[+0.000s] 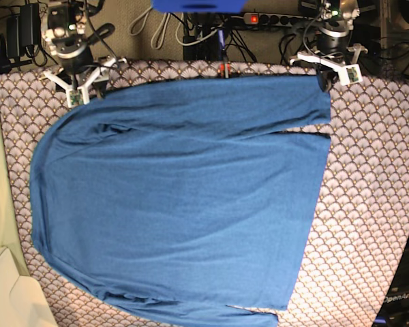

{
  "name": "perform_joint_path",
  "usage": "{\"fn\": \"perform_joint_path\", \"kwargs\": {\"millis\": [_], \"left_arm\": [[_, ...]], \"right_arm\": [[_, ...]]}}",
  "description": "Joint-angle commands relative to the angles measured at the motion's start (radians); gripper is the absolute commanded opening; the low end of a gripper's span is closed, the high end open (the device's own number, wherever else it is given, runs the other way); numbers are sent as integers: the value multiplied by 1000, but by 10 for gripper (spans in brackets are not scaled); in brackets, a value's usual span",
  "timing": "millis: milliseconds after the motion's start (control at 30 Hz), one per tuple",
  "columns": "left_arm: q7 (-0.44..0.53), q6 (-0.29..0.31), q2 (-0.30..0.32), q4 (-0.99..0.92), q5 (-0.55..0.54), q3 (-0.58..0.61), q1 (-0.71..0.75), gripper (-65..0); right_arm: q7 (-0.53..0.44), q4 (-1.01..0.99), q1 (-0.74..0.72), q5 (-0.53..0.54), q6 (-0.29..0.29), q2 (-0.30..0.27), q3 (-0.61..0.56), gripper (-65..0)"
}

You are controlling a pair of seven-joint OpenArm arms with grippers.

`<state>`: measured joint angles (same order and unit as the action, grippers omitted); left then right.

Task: Fold the T-shirt properly
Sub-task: 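Grasp the shirt's collar-edge corners with both grippers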

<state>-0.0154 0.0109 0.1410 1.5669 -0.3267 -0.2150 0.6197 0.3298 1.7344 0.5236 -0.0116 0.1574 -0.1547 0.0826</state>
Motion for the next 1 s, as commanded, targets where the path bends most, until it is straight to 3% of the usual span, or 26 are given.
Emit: {"fn": "perform_joint_path", "kwargs": {"millis": [0, 367, 967], "left_arm": [[7, 2, 4, 16, -1, -2, 10, -642], [7, 2, 4, 16, -1, -2, 10, -642], [7, 2, 4, 16, -1, -2, 10, -642]], "right_arm": [[-24, 12, -4, 3, -2, -9, 4, -356], [-22, -29, -32, 3, -2, -4, 61, -356], [7, -66, -76, 5, -2, -3, 58, -357]]}}
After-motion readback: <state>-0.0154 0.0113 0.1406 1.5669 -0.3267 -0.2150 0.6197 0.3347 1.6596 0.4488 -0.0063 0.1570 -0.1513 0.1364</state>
